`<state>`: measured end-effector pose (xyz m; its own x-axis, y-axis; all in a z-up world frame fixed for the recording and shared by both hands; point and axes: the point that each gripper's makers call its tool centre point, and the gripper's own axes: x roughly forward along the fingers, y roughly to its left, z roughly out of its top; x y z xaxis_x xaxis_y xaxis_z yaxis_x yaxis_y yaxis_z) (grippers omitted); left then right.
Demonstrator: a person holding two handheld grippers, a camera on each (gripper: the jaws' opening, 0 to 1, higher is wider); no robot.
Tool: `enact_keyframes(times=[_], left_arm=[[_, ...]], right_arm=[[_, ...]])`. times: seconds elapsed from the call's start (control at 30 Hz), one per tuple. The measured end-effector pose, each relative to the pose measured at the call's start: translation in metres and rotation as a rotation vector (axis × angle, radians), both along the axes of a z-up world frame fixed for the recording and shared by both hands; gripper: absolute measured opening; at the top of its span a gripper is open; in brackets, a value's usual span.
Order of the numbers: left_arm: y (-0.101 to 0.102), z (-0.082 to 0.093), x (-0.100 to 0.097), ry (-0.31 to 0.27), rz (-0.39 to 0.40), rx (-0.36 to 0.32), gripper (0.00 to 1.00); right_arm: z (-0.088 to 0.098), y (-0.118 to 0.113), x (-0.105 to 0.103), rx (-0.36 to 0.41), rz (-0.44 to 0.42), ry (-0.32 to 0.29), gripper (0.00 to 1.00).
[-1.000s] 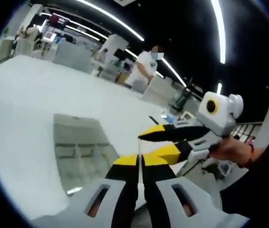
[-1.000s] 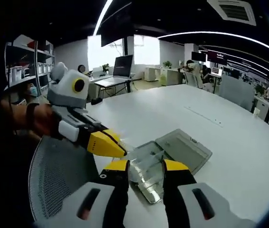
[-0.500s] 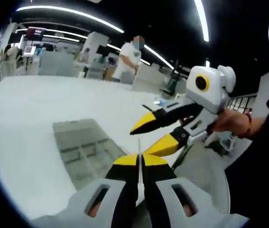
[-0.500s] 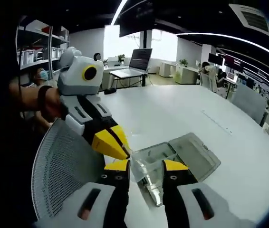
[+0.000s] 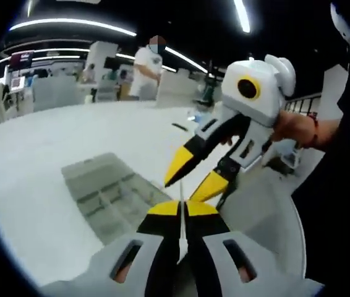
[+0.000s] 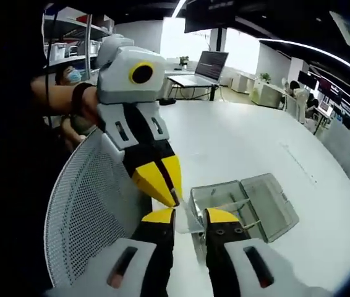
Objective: Insert the divider into the dual guide fixture by aligning both edges with the guide slots and pushing it downward to the bottom, including one-sided entry, uneven engagement, binding, and posture correction.
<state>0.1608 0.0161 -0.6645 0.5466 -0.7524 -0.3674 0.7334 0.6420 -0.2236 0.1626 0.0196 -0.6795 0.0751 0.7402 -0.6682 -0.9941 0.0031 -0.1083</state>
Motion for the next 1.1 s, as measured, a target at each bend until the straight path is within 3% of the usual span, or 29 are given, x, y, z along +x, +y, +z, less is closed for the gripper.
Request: enact_keyframes(times=[0.1,0.43,0.8,0.93,1.1], left_arm=[[-0.004,-0.003,-0.003,-0.037,-0.052,0.058,0.0],[-0.009,-0.004,-0.004,-0.097,-0.121,0.113,0.01],[-0.006,-0.004,0.002,-0.105,-0.103,0.094,0.05],[-0.002,-0.003,0.008,-0.104,-0.045,0.056,0.07],[0.007,-0.006,0.014,-0.102,-0.007,0.064,0.14]], right_arm=[[-0.003,-0.003,-0.001,-0.023,0.012,0.0,0.1],[-0.008,-0.008,-0.006,-0.065,0.064,0.025,0.0],[-0.01,-0.008,-0.01,-0.11,0.119,0.025,0.0],[-0.009,-0.009,-0.006,-0.118,0.114,0.023,0.0],[-0.011,-0.016,0.004,-0.14,0.097,0.024,0.0]])
